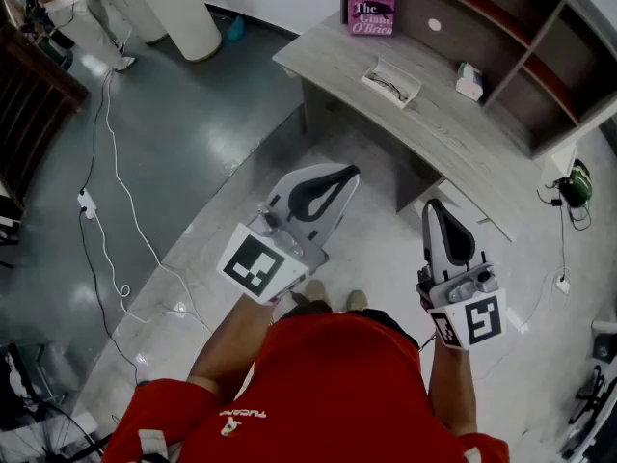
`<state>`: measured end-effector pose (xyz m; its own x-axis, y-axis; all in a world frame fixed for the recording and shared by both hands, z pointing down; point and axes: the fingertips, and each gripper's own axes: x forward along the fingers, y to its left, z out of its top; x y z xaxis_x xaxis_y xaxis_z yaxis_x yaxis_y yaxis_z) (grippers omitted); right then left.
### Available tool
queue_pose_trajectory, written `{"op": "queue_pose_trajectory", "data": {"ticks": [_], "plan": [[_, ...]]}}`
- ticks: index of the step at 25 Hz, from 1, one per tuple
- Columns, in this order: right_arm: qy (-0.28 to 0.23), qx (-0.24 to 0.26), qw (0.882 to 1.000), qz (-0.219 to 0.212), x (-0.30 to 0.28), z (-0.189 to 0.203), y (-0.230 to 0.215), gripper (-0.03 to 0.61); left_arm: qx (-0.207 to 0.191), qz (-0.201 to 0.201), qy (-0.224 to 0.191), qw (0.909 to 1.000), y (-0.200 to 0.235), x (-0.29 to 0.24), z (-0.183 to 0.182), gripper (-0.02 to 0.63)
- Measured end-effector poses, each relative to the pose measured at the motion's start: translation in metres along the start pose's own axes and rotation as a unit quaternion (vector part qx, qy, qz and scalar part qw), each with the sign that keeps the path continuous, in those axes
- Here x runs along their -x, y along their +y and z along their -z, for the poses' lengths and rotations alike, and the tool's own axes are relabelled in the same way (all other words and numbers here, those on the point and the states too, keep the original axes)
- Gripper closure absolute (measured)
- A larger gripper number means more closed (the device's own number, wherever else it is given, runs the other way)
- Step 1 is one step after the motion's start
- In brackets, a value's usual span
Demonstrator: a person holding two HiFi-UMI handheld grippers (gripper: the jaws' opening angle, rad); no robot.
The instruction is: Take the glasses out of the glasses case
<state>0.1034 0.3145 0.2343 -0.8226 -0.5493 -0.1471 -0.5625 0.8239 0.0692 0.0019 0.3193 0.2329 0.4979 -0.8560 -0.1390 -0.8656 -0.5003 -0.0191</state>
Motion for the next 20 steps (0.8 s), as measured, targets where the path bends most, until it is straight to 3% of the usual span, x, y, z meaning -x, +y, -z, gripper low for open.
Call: {"op": "queue_pose_trajectory", "data": {"ticks": [6,20], "plan": [[-0.008,-0.015,1.0,-0.003,-0.004,0.003,0.004,0.575,0.004,0.002,-0.002,1.0,0.008,0.003,0.005,0.603],[0.012,0.0,0.999,0.035,-0.03,0.022,0.021,0.574,-0.001,0.014,-0.005,0.9999,0.06,0.03,0.012,0.603]]}}
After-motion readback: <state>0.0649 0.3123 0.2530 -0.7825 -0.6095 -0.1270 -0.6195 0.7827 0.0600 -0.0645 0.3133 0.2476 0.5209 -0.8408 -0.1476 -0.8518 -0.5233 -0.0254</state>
